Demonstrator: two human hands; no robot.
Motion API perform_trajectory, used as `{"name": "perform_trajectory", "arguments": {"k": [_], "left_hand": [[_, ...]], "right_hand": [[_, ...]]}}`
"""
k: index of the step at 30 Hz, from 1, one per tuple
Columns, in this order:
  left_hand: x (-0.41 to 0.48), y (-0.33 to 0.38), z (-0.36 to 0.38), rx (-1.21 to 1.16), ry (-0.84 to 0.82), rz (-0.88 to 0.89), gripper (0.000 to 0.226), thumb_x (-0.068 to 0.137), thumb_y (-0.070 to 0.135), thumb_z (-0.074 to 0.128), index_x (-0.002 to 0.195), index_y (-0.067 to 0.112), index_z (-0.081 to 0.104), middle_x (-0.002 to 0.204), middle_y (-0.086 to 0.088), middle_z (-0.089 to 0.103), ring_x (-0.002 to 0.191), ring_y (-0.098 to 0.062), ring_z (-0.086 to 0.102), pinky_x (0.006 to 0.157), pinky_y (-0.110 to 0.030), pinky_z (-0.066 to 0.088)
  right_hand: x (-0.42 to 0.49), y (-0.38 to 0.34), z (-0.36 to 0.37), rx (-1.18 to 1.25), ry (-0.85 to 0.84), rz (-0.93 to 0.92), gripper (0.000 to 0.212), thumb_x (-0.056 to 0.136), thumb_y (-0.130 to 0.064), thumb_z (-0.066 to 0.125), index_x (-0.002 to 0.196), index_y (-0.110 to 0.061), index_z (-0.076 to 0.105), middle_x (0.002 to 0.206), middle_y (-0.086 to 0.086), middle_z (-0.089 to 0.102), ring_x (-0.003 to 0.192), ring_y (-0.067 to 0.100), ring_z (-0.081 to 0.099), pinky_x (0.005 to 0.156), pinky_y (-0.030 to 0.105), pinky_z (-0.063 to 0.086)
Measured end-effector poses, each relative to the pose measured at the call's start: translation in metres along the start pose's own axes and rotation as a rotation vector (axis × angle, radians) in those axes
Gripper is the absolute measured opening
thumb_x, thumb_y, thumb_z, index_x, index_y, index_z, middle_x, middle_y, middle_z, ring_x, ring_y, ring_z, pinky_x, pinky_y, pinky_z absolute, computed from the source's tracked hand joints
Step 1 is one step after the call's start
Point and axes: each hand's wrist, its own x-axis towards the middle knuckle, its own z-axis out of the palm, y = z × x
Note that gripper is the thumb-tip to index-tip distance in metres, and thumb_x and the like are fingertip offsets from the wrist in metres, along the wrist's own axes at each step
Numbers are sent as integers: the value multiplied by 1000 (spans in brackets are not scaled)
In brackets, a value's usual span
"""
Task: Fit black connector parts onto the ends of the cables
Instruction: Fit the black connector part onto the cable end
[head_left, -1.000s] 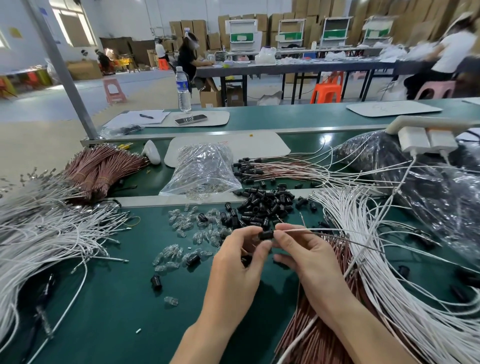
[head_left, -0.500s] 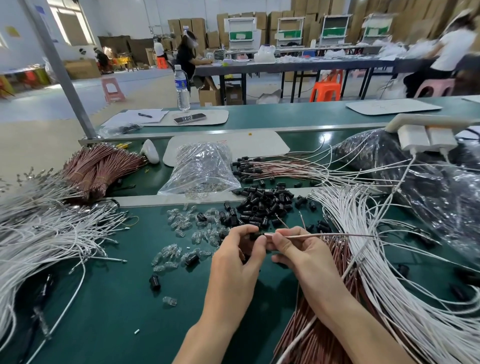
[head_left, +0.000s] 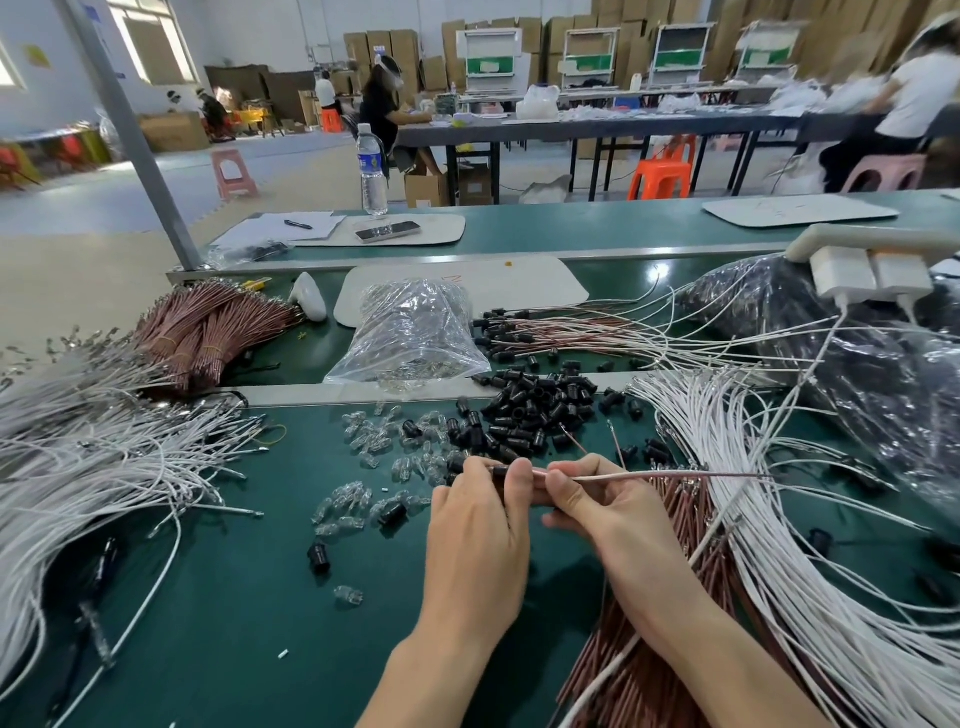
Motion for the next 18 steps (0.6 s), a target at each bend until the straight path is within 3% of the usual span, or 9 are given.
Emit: {"name": "perform_trajectory", "arguments": {"k": [4,10,13,15,18], "left_hand": [[-1,-2,1,-1,0,2,47,97,64,12,86,31,44,86,15,58,96,5,39,77,-28,30],[-1,-3,0,1,-6,19,52,98,62,11,89,26,47,85,12,59,95,2,40,84,-33,38],[-3,-2,-2,-56,5,4,50,98,66,14,90,33,50,86,16,64,94,0,44,84,-30,40],[-1,2,-4,-183,44,-7,42,99,68,20,88,40,50,84,19,64,89,-2,52,77,-24,42],[3,8,-12,-449,160,-60,34,99,65,37,87,38,54,76,5,61,66,-4,54,60,-17,43]], "right_hand": [[1,1,-2,39,-35,9,25,83,-18,66,97,2,61,99,13,78,97,24,76,70,19,58],[1,2,-6,46,-72,39,24,85,-19,66,97,0,61,101,13,78,98,25,76,73,19,58],[3,0,-6,93,-72,43,26,82,-21,71,98,-1,65,104,17,77,101,30,74,72,20,59],[3,-2,-4,126,-66,13,25,81,-25,74,97,-6,72,107,20,76,102,32,74,71,22,59],[3,-9,-8,137,31,-36,22,82,-28,72,99,-15,79,106,18,76,99,29,75,70,22,59]]}}
